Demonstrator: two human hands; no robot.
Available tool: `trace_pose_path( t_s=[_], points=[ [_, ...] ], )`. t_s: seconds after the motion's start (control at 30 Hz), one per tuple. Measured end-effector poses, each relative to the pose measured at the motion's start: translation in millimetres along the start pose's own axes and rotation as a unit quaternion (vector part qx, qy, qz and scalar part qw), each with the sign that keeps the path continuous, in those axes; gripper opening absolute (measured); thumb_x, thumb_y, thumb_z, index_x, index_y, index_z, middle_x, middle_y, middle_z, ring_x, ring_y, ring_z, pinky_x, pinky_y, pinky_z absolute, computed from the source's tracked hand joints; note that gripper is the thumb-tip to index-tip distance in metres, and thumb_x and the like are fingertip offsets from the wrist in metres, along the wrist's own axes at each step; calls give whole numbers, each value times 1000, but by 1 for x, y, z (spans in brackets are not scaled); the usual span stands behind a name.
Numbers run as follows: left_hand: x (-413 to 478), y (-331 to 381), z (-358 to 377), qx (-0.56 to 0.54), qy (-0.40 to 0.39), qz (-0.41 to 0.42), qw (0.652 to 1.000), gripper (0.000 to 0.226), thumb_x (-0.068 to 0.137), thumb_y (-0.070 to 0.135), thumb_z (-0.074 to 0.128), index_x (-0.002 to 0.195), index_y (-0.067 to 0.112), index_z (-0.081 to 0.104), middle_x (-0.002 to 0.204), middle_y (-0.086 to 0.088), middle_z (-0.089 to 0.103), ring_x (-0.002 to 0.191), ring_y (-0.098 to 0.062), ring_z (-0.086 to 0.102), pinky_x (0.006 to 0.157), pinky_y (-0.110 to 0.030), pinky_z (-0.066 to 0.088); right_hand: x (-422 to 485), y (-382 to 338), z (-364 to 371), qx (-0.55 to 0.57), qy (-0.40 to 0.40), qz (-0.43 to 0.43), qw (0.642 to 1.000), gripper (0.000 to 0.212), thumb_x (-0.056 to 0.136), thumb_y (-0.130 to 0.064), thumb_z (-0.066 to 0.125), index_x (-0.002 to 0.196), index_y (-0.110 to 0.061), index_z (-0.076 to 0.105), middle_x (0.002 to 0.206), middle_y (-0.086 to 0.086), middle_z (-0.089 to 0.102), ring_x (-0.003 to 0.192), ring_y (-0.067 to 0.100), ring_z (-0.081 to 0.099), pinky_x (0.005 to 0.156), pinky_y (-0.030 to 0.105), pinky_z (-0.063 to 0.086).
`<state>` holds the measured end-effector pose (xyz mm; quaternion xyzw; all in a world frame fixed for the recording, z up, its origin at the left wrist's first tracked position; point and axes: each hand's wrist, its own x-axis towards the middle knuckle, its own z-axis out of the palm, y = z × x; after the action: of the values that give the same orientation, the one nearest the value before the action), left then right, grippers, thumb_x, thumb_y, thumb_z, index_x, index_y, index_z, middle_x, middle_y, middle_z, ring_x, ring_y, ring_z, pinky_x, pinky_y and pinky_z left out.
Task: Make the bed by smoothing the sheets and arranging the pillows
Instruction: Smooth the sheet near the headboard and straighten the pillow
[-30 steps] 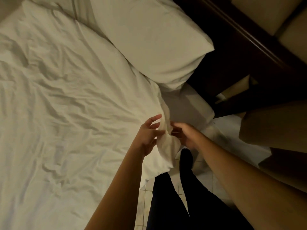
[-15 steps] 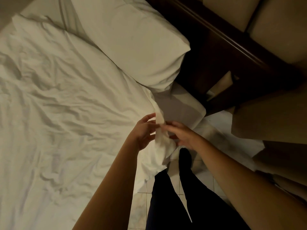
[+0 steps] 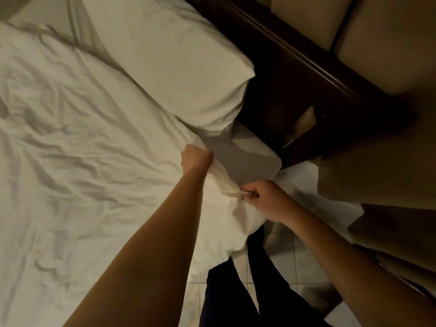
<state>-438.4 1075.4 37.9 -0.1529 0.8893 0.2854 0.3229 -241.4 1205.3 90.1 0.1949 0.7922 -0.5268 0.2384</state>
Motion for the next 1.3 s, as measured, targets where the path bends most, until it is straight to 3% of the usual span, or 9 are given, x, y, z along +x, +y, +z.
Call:
trace_pose_path(
  t_s=[0.17, 0.3, 0.43, 0.57, 0.77, 0.87, 0.97, 1.07, 1.3],
  points=[
    [33, 16, -4, -198, 22, 30, 979, 36, 91, 36, 66, 104, 2, 68, 98, -14, 71, 92, -34, 69, 81, -49, 63, 10, 21, -44, -72, 154, 45, 984, 27, 103, -20, 54, 124, -19, 71, 109, -1, 72, 101, 17, 65, 86, 32, 53],
    [25, 51, 13, -287, -45, 113, 950, 34, 86, 36, 69, 87, 5, 57, 78, -6, 53, 74, -21, 51, 63, -40, 47, 21, 47, -88, -158, 254, 72, 951, 22, 102, -20, 56, 82, -23, 65, 74, -3, 60, 80, 25, 60, 67, 31, 46],
    [16, 54, 26, -323, -116, 154, 927, 12, 94, 33, 68, 92, 21, 70, 85, 3, 69, 86, -21, 66, 82, -40, 55, 28, 64, -93, -247, 301, 106, 915, 23, 105, -23, 51, 116, -19, 71, 105, 12, 72, 98, 38, 65, 77, 40, 50],
    [28, 48, 32, -311, -162, 158, 923, 14, 95, 35, 71, 106, 27, 73, 111, 1, 76, 112, -23, 71, 97, -47, 56, 45, 76, -89, -345, 278, 162, 882, 24, 106, -26, 45, 107, -19, 69, 105, 12, 68, 88, 33, 60, 72, 34, 31],
    [47, 21, 42, -252, -126, 153, 947, 35, 88, 38, 80, 73, 18, 55, 67, 13, 51, 58, -5, 46, 59, -25, 40, 78, 100, -69, -261, 278, 216, 899, 21, 102, -30, 52, 89, -19, 64, 91, 11, 66, 87, 36, 64, 70, 37, 49],
    [50, 1, 51, -164, -139, 146, 966, 39, 86, 48, 79, 111, 19, 70, 113, 9, 72, 106, -8, 66, 91, -33, 55, 95, 129, -61, -65, 279, 263, 921, 19, 93, -31, 50, 81, -19, 58, 87, 9, 68, 84, 33, 70, 72, 48, 60],
    [53, -14, 60, -73, -208, 116, 968, 85, 87, 51, 78, 156, 22, 40, 160, -4, 43, 145, -24, 43, 115, -42, 43, 106, 128, -55, 58, 274, 281, 918, 29, 96, -30, 54, 123, -20, 58, 125, 14, 66, 111, 39, 67, 84, 55, 60],
    [60, -21, 68, -15, -260, 130, 957, 95, 89, 49, 77, 164, 30, 22, 169, -1, 28, 151, -26, 35, 118, -43, 38, 113, 106, -41, -29, 208, 262, 942, 67, 101, -26, 59, 158, -25, 24, 150, 14, 49, 129, 39, 55, 97, 45, 51],
    [72, -33, 79, 62, -249, 181, 949, 95, 91, 45, 76, 165, 28, 19, 171, 1, 21, 156, -20, 25, 124, -38, 28, 133, 115, -6, -147, 32, 162, 975, 61, 101, -24, 56, 157, -24, 32, 161, 7, 32, 140, 29, 44, 110, 41, 42]
  ],
)
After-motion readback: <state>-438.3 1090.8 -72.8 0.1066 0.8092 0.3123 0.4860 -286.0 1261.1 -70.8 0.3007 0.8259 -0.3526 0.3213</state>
